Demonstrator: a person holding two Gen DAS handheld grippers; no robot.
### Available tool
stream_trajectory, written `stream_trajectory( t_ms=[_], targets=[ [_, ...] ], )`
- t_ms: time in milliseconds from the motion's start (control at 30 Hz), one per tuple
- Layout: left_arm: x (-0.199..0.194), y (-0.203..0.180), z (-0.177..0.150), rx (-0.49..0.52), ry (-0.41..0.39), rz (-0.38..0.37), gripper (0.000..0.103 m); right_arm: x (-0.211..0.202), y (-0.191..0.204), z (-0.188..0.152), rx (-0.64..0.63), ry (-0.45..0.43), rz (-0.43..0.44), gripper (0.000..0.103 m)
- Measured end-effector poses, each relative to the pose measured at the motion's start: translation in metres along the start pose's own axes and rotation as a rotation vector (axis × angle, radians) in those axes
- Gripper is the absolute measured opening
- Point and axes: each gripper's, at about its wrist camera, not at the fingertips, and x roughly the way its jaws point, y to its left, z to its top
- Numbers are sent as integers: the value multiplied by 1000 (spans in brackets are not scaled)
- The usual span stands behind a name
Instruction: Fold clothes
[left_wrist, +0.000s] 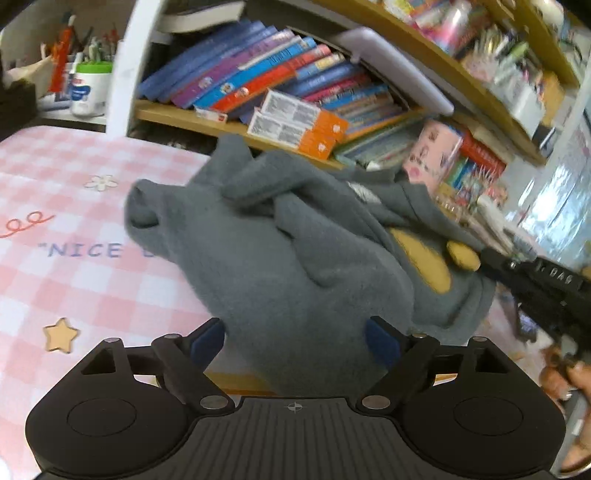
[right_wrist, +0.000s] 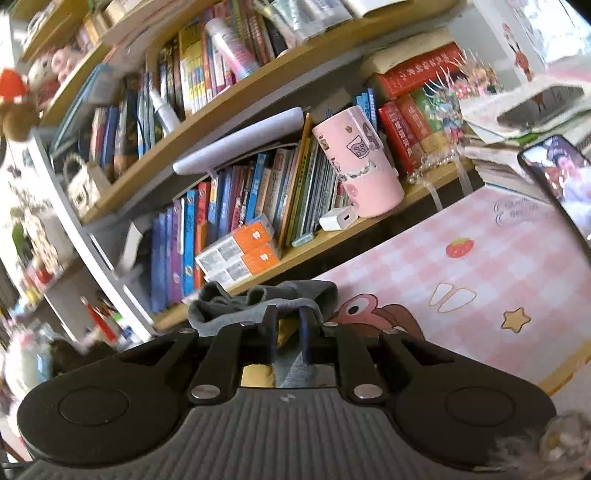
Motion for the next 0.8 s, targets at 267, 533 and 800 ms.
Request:
stream_trajectory(
  t_ms=[267,533,800],
  targets=[
    [16,20,5,-118,-22,-54,29,7,16,-6,-133,51,-10,48],
    [-83,39,72,-87,-515,107,0,13,17,-10,-140,99,-13,43],
    [-100,68,64,-64,-440,219,44,21,28,-21,-124,217,125,54]
  ],
)
